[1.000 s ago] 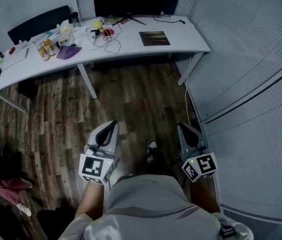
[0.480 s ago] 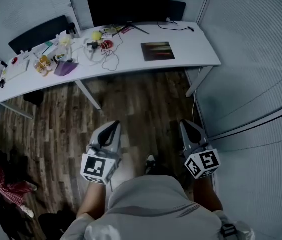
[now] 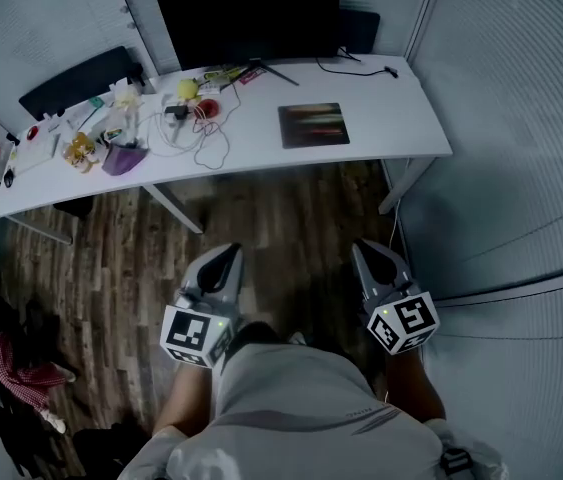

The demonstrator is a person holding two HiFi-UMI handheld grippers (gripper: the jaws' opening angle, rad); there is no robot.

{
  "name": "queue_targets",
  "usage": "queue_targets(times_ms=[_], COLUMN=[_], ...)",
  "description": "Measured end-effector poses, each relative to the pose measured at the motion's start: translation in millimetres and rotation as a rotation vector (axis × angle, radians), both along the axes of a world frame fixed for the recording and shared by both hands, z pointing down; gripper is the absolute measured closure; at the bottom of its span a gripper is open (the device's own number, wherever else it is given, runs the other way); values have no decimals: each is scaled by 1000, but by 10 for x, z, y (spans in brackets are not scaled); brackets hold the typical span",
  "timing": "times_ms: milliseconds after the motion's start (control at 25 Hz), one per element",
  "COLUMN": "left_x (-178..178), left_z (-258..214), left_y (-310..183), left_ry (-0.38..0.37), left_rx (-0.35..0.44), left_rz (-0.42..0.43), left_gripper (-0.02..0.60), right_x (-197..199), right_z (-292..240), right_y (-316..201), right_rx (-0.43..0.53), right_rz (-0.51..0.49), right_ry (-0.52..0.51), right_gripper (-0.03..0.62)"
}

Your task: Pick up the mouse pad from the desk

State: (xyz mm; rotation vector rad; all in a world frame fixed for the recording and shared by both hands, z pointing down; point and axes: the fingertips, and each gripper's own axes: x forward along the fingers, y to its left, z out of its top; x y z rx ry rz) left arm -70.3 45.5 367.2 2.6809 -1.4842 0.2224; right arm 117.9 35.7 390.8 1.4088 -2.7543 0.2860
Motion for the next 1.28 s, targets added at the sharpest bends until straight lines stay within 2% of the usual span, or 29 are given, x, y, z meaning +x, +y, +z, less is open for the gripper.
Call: queue_targets(times_ms=[160, 320, 480, 720, 1000, 1240, 1280], left_x=[110, 187, 287, 123, -147, -179, -161], left_z=[97, 240, 228, 263, 363, 517, 555], left_y=[-369, -853, -1420, -2364, -3336, -3914, -3985], left_ry=[-9, 6, 30, 41, 26, 8, 7], left_rx=[-22, -48, -18, -30, -54, -107, -120], left_rz=[17, 37, 83, 91, 63, 43, 41], left_gripper=[580, 579, 579, 580, 578, 577, 545], right_x=[127, 254, 396, 262, -57, -24, 12], right_z=[104, 108, 101, 8, 87, 321, 370], right_y=[-273, -648, -1139, -2060, -3167, -3745, -3825], right_rx=[-38, -19, -40, -53, -72, -130, -144], right_rz=[20, 66, 129, 148, 131, 139, 144], right_ry=[-37, -17, 13, 93, 128, 148, 153], right_gripper=[588, 589, 588, 588, 588, 588, 588])
